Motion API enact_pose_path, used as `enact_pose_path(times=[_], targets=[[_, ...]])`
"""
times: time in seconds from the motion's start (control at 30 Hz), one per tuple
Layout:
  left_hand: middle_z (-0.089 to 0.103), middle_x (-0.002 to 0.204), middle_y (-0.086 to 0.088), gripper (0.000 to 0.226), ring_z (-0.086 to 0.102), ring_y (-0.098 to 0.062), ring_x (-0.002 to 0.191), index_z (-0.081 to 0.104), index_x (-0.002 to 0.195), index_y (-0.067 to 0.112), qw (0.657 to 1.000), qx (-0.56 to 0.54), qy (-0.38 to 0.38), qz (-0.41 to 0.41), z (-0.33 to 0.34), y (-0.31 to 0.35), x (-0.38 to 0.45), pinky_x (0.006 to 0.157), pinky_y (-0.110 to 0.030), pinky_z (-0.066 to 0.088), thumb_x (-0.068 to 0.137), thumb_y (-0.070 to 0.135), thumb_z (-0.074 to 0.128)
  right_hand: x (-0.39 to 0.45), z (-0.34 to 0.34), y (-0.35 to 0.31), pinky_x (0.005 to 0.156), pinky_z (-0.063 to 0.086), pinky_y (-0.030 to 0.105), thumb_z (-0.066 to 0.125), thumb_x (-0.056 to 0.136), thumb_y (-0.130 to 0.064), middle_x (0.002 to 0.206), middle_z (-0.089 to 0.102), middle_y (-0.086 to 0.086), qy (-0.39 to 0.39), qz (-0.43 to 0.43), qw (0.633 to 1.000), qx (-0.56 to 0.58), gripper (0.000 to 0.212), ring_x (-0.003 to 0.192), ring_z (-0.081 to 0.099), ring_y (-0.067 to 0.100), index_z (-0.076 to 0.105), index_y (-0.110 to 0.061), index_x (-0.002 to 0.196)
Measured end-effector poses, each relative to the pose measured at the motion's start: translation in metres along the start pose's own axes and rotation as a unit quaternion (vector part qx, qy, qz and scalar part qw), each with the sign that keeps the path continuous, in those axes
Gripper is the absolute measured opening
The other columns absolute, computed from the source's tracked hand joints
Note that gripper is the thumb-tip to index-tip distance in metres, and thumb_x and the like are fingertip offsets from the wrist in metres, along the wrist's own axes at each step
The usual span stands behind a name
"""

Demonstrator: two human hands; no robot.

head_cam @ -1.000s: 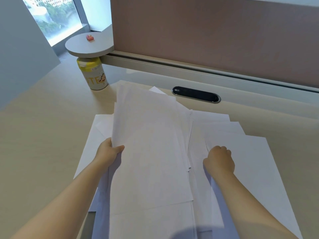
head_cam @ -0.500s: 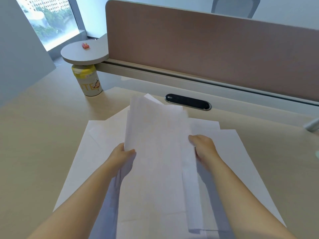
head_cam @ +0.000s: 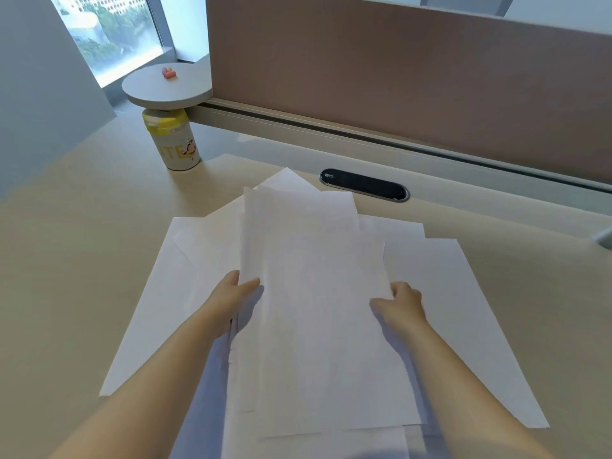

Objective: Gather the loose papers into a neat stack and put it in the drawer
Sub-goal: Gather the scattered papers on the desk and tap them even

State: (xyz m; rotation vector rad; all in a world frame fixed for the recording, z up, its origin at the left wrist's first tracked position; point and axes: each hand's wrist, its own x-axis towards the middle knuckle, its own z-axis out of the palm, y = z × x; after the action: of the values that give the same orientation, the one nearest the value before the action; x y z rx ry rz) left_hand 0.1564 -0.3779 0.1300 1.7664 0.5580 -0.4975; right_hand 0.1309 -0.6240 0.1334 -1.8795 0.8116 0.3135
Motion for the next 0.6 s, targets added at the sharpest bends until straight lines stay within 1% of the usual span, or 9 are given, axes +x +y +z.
enact_pose_path(times=[0.03,0.1,0.17,0.23,0.37,0.47,0.5,0.53,0.6], targets=[[0.050,0.130,-0.008,0.050,0.040,-0.031,0.133,0.034,0.137,0.003,1.000,0.004,-0.006,0.009,0.003,0.001,-0.002,0.100,-0.037,0.039,0.093,0.019,0.049,-0.003,0.004,-0.002,0.062,0.047,0.019,0.058,0.076,0.000,0.122,0.051,0.017,-0.023,-0.007,1.000,0.018,0.024,0.086,0.051,0.021,0.048,-0.007,0.097],[0.058,0.096,-0.003,0.038,0.055,-0.032,0.106,0.044,0.124,0.000,1.000,0.016,-0.009,0.018,0.005,0.000,-0.005,0.082,-0.034,0.043,0.088,0.006,0.053,-0.008,0.009,-0.007,0.048,0.040,0.008,0.053,0.084,0.002,0.109,0.051,0.010,-0.063,-0.020,0.997,0.036,0.026,0.078,0.050,0.015,0.045,-0.009,0.106],[0.059,0.093,-0.008,0.036,0.052,-0.028,0.092,0.047,0.120,-0.001,0.999,0.042,0.013,0.033,0.003,-0.002,-0.007,0.078,-0.034,0.041,0.085,-0.002,0.053,-0.010,0.009,-0.007,0.049,0.039,0.011,0.052,0.086,0.000,0.109,0.051,0.009,-0.082,-0.024,0.994,0.066,0.035,0.078,0.049,0.015,0.043,-0.004,0.119],[0.057,0.101,-0.012,0.032,0.050,-0.026,0.091,0.051,0.115,0.002,0.997,0.046,0.046,0.053,0.001,-0.005,-0.010,0.078,-0.033,0.038,0.084,-0.005,0.052,-0.011,0.006,-0.005,0.051,0.044,0.017,0.054,0.086,-0.001,0.115,0.055,0.014,-0.110,0.001,0.990,0.085,0.042,0.080,0.054,0.019,0.042,0.004,0.127],[0.059,0.103,-0.012,0.032,0.055,-0.029,0.094,0.053,0.118,0.002,0.996,-0.055,0.044,0.051,-0.007,-0.010,-0.020,0.085,-0.038,0.043,0.087,-0.005,0.049,-0.020,0.004,-0.005,0.066,0.049,0.027,0.053,0.086,0.003,0.119,0.061,0.027,-0.142,0.005,0.986,0.087,0.029,0.090,0.058,0.027,0.055,0.008,0.115],[0.062,0.102,-0.014,0.028,0.060,-0.033,0.089,0.051,0.116,0.006,0.992,-0.121,-0.004,0.021,-0.013,-0.011,-0.025,0.081,-0.042,0.049,0.089,-0.002,0.046,-0.020,-0.005,-0.002,0.083,0.051,0.039,0.055,0.085,-0.001,0.112,0.064,0.029,-0.098,-0.031,0.992,0.078,0.025,0.090,0.062,0.033,0.058,0.014,0.104],[0.063,0.099,-0.014,0.027,0.060,-0.032,0.086,0.051,0.115,0.007,0.992,-0.123,-0.007,0.017,-0.012,-0.010,-0.026,0.078,-0.041,0.050,0.090,-0.002,0.046,-0.019,-0.010,0.000,0.085,0.050,0.039,0.056,0.085,-0.006,0.108,0.065,0.026,-0.079,-0.044,0.995,0.043,0.026,0.091,0.062,0.035,0.059,0.014,0.103],[0.062,0.095,-0.012,0.026,0.060,-0.030,0.084,0.050,0.114,0.007,0.992,-0.122,-0.006,0.014,-0.010,-0.009,-0.027,0.078,-0.041,0.049,0.090,-0.003,0.045,-0.019,-0.017,0.001,0.087,0.048,0.036,0.056,0.086,-0.013,0.109,0.064,0.018,-0.059,-0.057,0.996,-0.019,0.028,0.097,0.061,0.033,0.060,0.006,0.106],[0.061,0.092,-0.012,0.029,0.059,-0.032,0.085,0.051,0.114,0.007,0.994,-0.113,-0.004,0.009,-0.003,-0.009,-0.030,0.085,-0.043,0.047,0.089,-0.005,0.044,-0.015,-0.031,0.013,0.104,0.036,0.038,0.050,0.090,-0.033,0.138,0.046,0.009,0.000,-0.058,0.982,-0.177,0.052,0.129,0.042,0.029,0.043,-0.009,0.135]])
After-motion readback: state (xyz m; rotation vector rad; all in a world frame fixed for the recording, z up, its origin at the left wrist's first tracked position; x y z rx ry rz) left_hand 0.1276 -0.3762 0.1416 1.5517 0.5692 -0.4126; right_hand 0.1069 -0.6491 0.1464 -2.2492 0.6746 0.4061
